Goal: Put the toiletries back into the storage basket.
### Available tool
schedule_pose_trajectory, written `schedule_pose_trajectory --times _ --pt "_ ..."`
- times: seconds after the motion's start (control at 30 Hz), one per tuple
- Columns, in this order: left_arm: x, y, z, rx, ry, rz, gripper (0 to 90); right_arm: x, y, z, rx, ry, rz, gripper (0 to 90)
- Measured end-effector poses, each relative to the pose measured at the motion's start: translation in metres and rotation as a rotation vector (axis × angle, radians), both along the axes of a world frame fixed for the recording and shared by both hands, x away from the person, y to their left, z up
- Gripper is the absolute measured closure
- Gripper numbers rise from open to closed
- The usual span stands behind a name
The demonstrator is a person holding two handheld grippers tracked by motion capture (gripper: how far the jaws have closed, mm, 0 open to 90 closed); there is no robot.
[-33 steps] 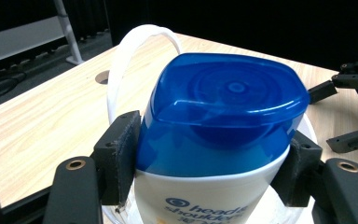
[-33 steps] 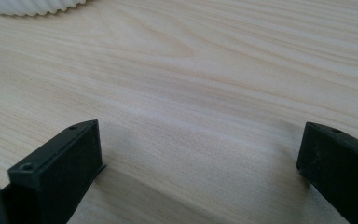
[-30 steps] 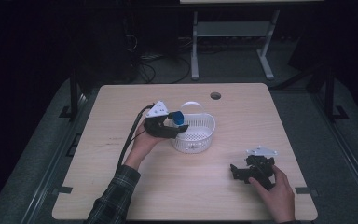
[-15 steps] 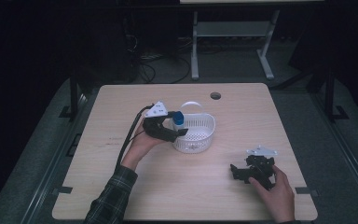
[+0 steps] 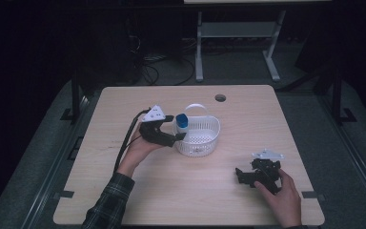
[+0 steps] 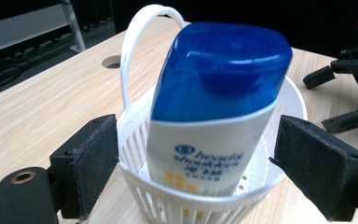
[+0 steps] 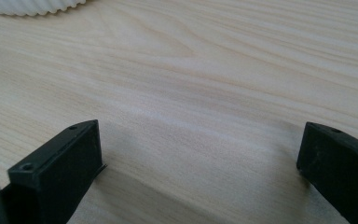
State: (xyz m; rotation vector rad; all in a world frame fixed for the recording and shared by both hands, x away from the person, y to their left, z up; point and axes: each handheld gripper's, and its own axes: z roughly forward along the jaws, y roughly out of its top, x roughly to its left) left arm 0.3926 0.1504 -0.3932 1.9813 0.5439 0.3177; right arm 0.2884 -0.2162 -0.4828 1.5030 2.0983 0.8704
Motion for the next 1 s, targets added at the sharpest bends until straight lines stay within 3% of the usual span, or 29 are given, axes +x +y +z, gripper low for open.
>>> schedule_pose_trajectory --times 0.43,0.83,1.0 --pt "-0.022 0.025 0.004 0.013 0.007 0.029 13.1 0.000 0.000 0.000 -0.001 0.000 0.000 0.0" --pt "-0.046 0.043 0.003 0.073 0.008 0.056 13.5 0.000 0.000 0.000 0.000 0.000 0.001 0.0" --pt "-0.057 0.051 0.001 0.073 0.006 0.066 13.6 0.000 0.000 0.000 0.000 0.000 0.000 0.0"
